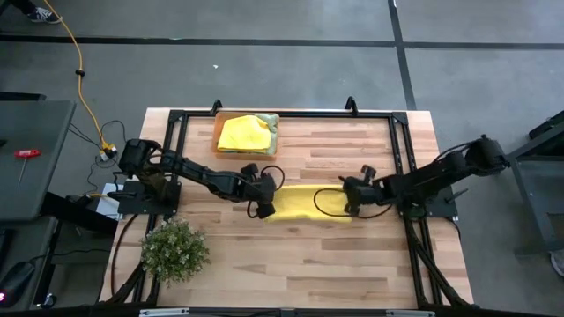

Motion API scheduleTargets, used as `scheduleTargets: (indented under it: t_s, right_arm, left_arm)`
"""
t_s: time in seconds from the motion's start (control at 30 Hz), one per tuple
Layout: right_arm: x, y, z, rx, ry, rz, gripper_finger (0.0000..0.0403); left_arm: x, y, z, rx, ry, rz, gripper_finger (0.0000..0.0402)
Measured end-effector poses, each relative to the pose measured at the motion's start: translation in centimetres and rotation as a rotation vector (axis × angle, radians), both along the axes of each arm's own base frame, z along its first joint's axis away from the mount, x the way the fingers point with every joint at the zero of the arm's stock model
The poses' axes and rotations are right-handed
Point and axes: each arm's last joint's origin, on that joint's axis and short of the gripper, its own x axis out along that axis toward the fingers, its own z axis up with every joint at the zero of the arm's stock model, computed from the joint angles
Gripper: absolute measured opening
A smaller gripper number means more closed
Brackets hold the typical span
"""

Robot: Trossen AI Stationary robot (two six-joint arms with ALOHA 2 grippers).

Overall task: Fold microfiber towels
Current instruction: Fold the yellow microfiber cloth

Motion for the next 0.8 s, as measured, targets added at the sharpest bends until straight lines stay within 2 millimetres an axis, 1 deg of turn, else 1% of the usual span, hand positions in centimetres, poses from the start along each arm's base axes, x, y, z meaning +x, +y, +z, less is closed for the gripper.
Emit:
scheduleTargets:
  t_s: [0.17, 0.27, 0.43, 0.63, 0.8]
  right_arm:
    - [0.4, -1.3, 0.1, -0.005, 0.017, 0.033, 0.0]
    - [0.5, -1.5, 0.2, 0.0, 0.011, 0.055, 0.0]
    - [0.4, -1.5, 0.7, -0.019, -0.006, 0.058, 0.0]
    - [0.2, -1.6, 2.3, -0.048, -0.089, 0.09, 0.0]
    - [-0.3, -0.9, 3.8, -0.036, -0.169, 0.159, 0.0]
  left_arm:
    - [0.4, 0.3, 0.4, 0.097, -0.037, 0.013, 0.0]
    - [0.4, 0.5, 0.4, 0.137, -0.032, 0.011, 0.0]
    - [0.4, 0.6, 0.5, 0.21, 0.026, -0.054, 0.0]
    - [0.3, 0.5, 0.5, 0.3, 0.083, -0.099, 0.0]
    - [0.3, 0.0, 0.4, 0.334, 0.094, -0.132, 0.0]
